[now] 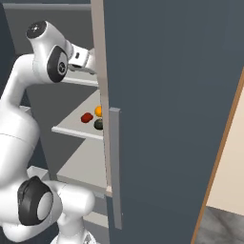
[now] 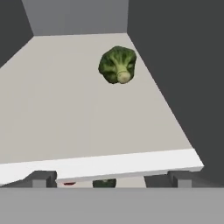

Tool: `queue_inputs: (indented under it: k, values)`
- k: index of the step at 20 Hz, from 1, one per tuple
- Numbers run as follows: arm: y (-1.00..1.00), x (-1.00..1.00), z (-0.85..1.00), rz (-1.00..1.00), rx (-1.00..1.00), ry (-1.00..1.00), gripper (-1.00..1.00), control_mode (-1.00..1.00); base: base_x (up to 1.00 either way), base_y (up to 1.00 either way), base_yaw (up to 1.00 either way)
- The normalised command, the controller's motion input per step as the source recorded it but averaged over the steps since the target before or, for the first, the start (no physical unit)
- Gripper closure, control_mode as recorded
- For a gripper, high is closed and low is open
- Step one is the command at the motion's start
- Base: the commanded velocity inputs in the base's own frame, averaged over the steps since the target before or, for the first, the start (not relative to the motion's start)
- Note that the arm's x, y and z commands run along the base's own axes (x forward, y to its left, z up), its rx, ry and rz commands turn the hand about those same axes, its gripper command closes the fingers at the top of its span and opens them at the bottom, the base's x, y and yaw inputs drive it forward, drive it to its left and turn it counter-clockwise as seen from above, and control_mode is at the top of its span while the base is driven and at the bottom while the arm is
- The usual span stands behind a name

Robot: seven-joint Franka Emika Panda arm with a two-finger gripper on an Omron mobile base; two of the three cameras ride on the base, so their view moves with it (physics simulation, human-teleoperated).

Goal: Take the broccoli and orange from the highest rack and move them to the second highest rack where the bell pepper and squash are located, to maximize freezer space. Close the freezer door after rearranging.

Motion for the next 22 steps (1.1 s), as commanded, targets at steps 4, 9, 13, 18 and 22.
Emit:
queue_inputs:
  k: [4, 9, 13, 18, 22]
  values:
    - [0.02, 0.24, 0.00, 0.00, 0.00, 0.00, -1.00, -1.00, 0.00, 0.00, 0.00]
    - [-0.12, 0.16, 0.00, 0.00, 0.00, 0.03, -1.00, -1.00, 0.00, 0.00, 0.00]
    - [-0.31, 0.02, 0.00, 0.00, 0.00, 0.04, -1.00, -1.00, 0.00, 0.00, 0.00]
    - [-0.24, 0.00, 0.00, 0.00, 0.00, 0.01, -1.00, -1.00, 0.00, 0.00, 0.00]
    - [-0.12, 0.19, 0.00, 0.00, 0.00, 0.00, -1.00, -1.00, 0.00, 0.00, 0.00]
